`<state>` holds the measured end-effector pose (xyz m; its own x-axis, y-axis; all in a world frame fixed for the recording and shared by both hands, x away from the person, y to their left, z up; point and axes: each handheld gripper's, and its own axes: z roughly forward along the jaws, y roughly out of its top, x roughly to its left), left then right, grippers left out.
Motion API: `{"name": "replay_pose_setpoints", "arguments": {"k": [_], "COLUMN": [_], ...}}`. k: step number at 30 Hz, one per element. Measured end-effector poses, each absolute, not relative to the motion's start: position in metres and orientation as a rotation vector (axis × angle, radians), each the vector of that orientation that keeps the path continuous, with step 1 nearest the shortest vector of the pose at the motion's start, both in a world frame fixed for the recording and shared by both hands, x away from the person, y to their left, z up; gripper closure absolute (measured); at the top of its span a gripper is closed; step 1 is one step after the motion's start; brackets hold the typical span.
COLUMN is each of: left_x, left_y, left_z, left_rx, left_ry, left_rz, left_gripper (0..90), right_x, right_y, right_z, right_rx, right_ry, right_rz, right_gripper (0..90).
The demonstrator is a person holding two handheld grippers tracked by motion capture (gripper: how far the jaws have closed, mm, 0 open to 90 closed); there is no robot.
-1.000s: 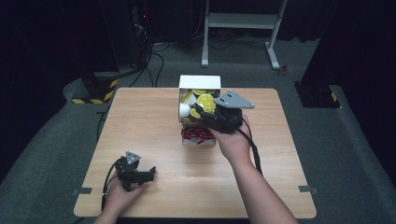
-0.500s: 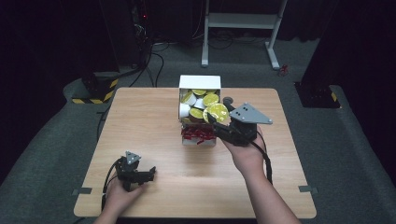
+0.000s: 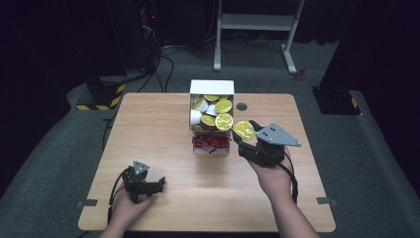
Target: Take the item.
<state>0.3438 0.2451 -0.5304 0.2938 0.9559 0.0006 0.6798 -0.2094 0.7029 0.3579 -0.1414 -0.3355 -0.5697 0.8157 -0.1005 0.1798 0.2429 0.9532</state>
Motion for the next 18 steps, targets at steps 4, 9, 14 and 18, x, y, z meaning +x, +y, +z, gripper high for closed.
{"name": "replay_pose_setpoints", "arguments": {"k": [4,9,14,18], "left_x": [0.344,0.344,0.344,0.344], "left_y": [0.245,0.245,0.245,0.245], "left_z": [-0.53,-0.53,-0.53,-0.53], "left_rx": [1.971,1.969,1.969,1.971], "left_ry": [1.454,1.455,1.455,1.454], "left_rz": [0.598,0.599,0.599,0.598], "left_gripper": [0.3,0.3,0.3,0.3], "right_x": [0.357,0.357,0.358,0.36], "right_y": [-0.149,-0.156,-0.162,-0.168], "right_z": [-0.343,-0.355,-0.367,-0.376], "right_rx": [0.929,0.946,0.966,0.982], "right_ry": [1.909,1.917,1.921,1.928], "right_rz": [1.333,1.298,1.266,1.223], "right_gripper": [38.3,38.3,38.3,38.3]}}
